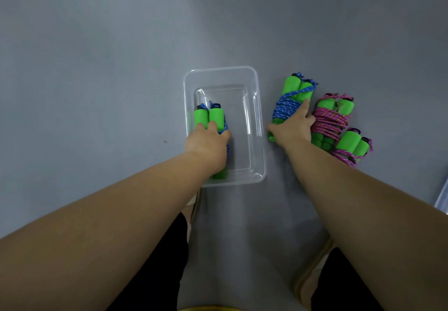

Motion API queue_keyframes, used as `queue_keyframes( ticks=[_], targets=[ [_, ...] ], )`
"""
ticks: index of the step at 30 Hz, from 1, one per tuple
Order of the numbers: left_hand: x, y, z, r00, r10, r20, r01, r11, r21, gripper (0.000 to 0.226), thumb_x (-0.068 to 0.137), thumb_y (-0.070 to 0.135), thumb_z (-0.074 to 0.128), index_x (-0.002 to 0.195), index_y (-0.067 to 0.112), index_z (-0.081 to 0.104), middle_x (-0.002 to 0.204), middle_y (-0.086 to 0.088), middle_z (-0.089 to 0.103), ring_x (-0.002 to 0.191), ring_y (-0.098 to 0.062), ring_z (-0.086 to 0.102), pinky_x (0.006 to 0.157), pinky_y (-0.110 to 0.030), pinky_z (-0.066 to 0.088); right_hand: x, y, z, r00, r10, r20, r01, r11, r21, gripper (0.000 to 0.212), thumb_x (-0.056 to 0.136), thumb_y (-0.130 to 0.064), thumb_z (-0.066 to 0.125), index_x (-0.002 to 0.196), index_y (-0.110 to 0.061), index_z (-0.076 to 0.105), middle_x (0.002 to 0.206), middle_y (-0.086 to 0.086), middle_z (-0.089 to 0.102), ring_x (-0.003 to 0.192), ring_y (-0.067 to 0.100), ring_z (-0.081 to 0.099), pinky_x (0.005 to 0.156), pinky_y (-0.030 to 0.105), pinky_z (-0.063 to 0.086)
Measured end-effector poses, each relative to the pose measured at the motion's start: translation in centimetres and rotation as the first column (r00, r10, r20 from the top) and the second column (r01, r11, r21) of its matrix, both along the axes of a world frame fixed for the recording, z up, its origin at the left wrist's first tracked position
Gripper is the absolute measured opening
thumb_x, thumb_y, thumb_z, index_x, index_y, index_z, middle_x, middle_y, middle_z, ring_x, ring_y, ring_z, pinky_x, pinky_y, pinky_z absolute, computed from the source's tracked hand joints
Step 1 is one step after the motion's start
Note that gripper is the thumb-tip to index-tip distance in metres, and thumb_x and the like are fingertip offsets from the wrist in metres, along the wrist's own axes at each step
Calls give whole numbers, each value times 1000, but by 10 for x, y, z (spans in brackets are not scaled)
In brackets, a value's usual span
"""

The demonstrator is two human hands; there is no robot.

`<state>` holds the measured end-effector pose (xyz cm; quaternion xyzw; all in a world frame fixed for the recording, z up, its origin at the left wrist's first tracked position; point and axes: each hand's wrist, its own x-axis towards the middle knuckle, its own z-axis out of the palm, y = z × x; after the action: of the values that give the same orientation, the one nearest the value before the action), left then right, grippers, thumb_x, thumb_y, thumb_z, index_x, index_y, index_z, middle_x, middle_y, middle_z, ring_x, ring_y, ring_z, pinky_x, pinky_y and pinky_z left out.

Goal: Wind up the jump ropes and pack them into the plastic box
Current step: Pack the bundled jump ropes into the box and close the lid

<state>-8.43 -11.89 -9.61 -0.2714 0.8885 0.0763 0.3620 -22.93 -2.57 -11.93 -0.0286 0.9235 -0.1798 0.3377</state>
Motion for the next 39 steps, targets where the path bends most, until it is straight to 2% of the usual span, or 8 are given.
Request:
queue_keyframes(
  ticks=[11,13,16,20,26,30,34,39],
  targets=[
    [-16,-14,22,974,218,-67,-207,968,141,37,96,27,42,133,22,48,132,-12,38,107,-32,53,84,-39,46,19,4,65,989,68,-132,-116,909,-400,97,72,-15,70,148,-19,9,137,9,28,107,5,32,88,13,26],
    [-16,-18,29,720,596,-356,-481,798,364,32,98,29,39,124,16,53,118,-7,50,104,-28,54,86,-35,45,40,5,72,982,163,-94,-188,851,-490,98,68,-16,71,147,-19,12,137,6,31,101,-8,27,90,7,23],
    [-17,-27,48,124,899,-421,-456,429,780,43,94,38,45,132,19,44,122,-4,45,114,-19,48,103,-39,41,62,4,76,957,267,112,-152,793,-590,102,53,-34,65,143,-26,18,137,4,37,120,14,46,102,38,42],
    [-4,-39,54,455,627,-632,-176,759,627,70,72,54,36,131,19,53,142,-8,40,135,-22,29,115,-27,14,39,-11,94,874,375,308,-149,811,-566,68,67,-21,64,130,-20,39,120,8,51,96,23,58,74,30,51],
    [4,-33,38,662,432,-612,-182,885,428,62,73,41,68,132,27,49,129,-2,51,122,-24,44,106,-33,30,-9,-10,104,727,277,628,93,866,-491,35,84,-44,54,109,-20,59,97,9,66,69,20,66,59,25,54],
    [1,-20,35,514,822,-246,-442,500,745,48,85,40,63,128,24,48,111,0,60,98,-21,60,88,-38,50,-10,-16,99,789,122,602,312,765,-563,35,88,-49,48,110,-23,55,96,4,62,59,11,53,54,22,42],
    [-13,-2,27,338,930,148,-596,89,798,36,94,28,55,125,10,50,95,-6,61,80,-22,62,72,-40,58,11,-25,76,914,387,122,-311,861,-403,39,95,-21,49,131,-7,46,115,15,60,79,22,56,72,34,45],
    [-27,-6,5,337,934,121,-735,181,654,40,93,19,56,129,4,46,124,-20,56,110,-38,58,89,-47,52,48,-21,50,704,709,-42,-708,697,-119,50,99,-24,38,145,-9,27,154,10,23,142,22,20,112,27,13]
  ],
)
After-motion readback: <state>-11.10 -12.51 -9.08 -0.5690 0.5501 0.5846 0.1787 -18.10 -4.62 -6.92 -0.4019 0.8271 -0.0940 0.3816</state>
